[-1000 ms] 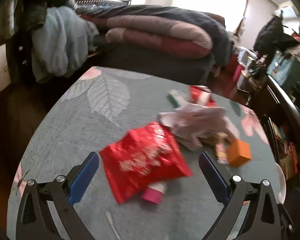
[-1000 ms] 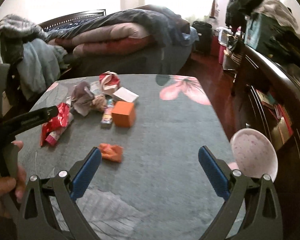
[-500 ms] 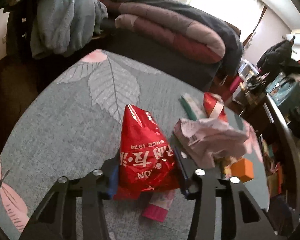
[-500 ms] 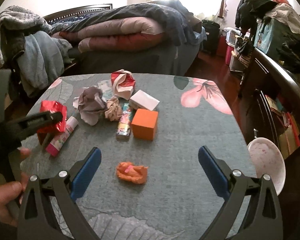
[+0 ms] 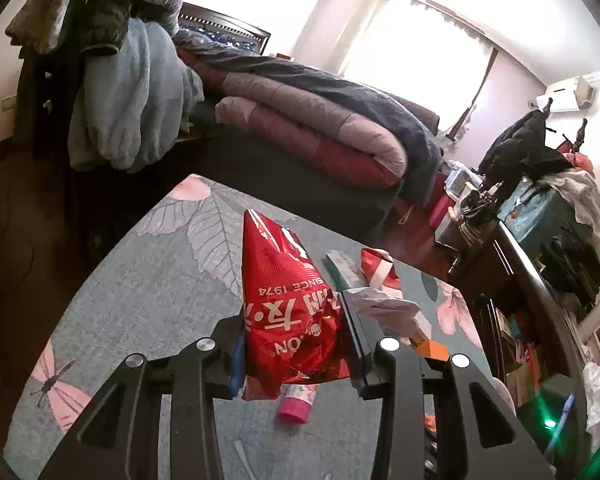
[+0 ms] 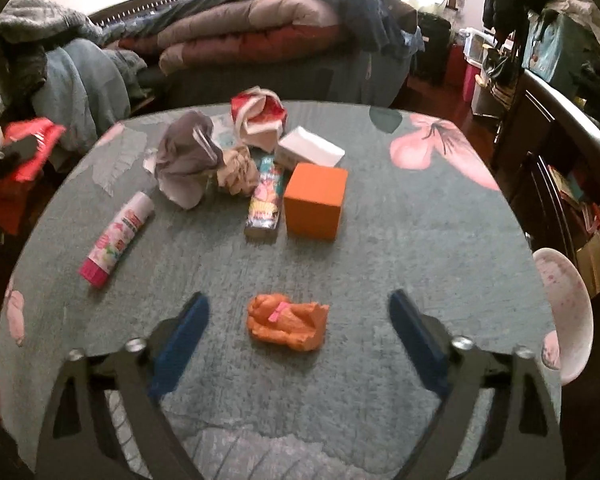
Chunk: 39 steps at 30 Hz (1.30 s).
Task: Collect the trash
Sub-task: 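Grasp the red snack bag with the left gripper while the right grasps the orange candy, then carry both items over the pink wastebasket and open both grippers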
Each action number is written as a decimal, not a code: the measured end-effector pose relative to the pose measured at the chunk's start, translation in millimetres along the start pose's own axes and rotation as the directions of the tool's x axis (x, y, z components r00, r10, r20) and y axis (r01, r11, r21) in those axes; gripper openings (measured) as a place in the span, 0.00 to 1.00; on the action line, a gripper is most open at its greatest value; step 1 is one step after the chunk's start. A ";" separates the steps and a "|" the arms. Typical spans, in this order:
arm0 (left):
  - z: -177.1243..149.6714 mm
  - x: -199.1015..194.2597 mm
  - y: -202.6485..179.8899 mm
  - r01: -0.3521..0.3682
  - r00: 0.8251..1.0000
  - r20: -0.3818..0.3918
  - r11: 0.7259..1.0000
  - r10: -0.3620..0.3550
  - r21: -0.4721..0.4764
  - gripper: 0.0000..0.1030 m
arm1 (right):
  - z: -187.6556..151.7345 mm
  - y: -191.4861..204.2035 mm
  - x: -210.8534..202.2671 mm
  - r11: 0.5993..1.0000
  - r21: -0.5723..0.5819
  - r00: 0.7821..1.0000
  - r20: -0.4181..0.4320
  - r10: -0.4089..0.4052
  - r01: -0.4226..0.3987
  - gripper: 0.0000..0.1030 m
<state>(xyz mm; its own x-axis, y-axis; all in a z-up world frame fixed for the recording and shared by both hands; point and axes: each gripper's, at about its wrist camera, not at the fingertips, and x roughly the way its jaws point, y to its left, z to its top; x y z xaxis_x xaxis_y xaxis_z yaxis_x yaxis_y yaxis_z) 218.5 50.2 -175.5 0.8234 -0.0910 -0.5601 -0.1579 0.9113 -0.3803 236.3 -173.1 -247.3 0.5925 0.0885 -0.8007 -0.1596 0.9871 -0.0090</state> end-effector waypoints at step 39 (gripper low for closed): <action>-16.4 -64.8 -96.9 0.110 0.992 0.038 0.980 -0.118 0.169 0.40 | -22.7 -72.1 -117.7 0.995 0.096 0.976 0.213 -0.048 0.028 0.43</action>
<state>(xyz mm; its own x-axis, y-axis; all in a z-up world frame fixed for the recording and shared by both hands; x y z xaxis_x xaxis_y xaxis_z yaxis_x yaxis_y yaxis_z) 171.5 -38.8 -114.4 0.8565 -0.1826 -0.4828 0.0279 0.9503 -0.3099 160.2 -257.7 -166.1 0.7542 0.0671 -0.6532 -0.0666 0.9975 0.0255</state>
